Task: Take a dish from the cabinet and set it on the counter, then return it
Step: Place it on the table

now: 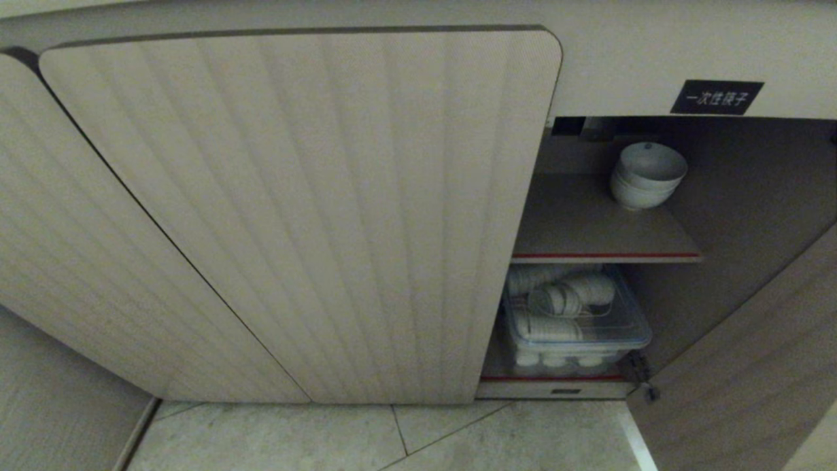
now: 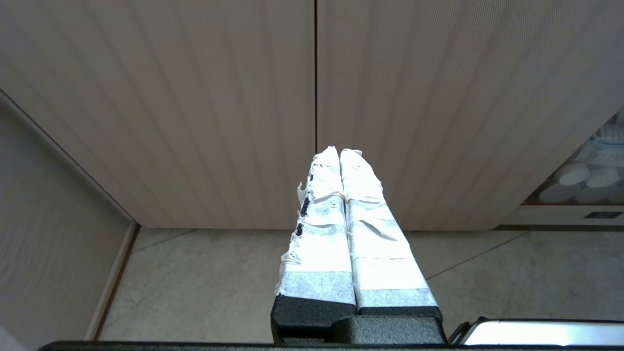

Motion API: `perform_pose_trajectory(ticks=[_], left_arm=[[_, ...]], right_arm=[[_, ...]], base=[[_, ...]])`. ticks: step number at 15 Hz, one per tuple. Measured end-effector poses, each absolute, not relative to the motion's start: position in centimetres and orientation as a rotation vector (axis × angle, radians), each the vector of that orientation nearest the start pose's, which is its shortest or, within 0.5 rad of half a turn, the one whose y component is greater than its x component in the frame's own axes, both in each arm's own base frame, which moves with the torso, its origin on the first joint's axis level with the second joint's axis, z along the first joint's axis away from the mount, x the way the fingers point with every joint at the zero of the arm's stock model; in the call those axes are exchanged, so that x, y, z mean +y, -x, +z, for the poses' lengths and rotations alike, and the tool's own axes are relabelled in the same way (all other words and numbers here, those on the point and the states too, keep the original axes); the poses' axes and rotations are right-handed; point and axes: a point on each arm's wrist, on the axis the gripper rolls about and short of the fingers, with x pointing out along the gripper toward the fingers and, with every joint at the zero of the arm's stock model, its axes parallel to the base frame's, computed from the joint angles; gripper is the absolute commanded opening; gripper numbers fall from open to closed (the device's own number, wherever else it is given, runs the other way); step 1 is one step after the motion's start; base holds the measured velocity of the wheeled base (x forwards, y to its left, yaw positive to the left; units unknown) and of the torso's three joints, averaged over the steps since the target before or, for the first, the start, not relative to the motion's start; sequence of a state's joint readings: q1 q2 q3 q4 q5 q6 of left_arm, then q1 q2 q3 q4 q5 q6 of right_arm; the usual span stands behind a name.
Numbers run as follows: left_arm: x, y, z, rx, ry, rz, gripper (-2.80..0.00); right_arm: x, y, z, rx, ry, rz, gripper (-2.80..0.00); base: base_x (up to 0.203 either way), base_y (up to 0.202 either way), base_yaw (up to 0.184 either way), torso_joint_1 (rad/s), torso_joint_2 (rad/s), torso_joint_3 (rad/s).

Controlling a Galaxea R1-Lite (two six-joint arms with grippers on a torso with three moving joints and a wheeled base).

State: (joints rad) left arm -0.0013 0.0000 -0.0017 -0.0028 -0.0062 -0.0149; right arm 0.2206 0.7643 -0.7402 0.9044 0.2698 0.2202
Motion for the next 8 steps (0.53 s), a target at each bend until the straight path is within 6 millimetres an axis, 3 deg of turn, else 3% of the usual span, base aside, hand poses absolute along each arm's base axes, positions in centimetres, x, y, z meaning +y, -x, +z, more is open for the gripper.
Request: perform_pose_trajectory(ticks=[3, 6, 8], left_arm=[[-0.01, 2.29, 7.61, -0.003, 0.015, -0.007, -2.80], [-0.01, 2.29, 7.60, -0.003, 0.015, -0.007, -2.80], [-0.01, 2.29, 7.60, -0.003, 0.015, -0.006, -2.80]], right_arm=[[1.04, -1.87, 19.74, 0.985, -0.222, 0.352, -2.80], [1.04, -1.85, 19.71, 0.987, -0.227, 0.350, -2.80], [1.05, -1.91, 19.72, 0.985, -0.226, 0.350, -2.80]], base=[[0.000, 0.000, 0.000, 0.016, -0.06, -0.057], [0.000, 0.000, 0.000, 0.051, -0.22, -0.265], [0.000, 0.000, 0.000, 0.196, -0.53, -0.295]])
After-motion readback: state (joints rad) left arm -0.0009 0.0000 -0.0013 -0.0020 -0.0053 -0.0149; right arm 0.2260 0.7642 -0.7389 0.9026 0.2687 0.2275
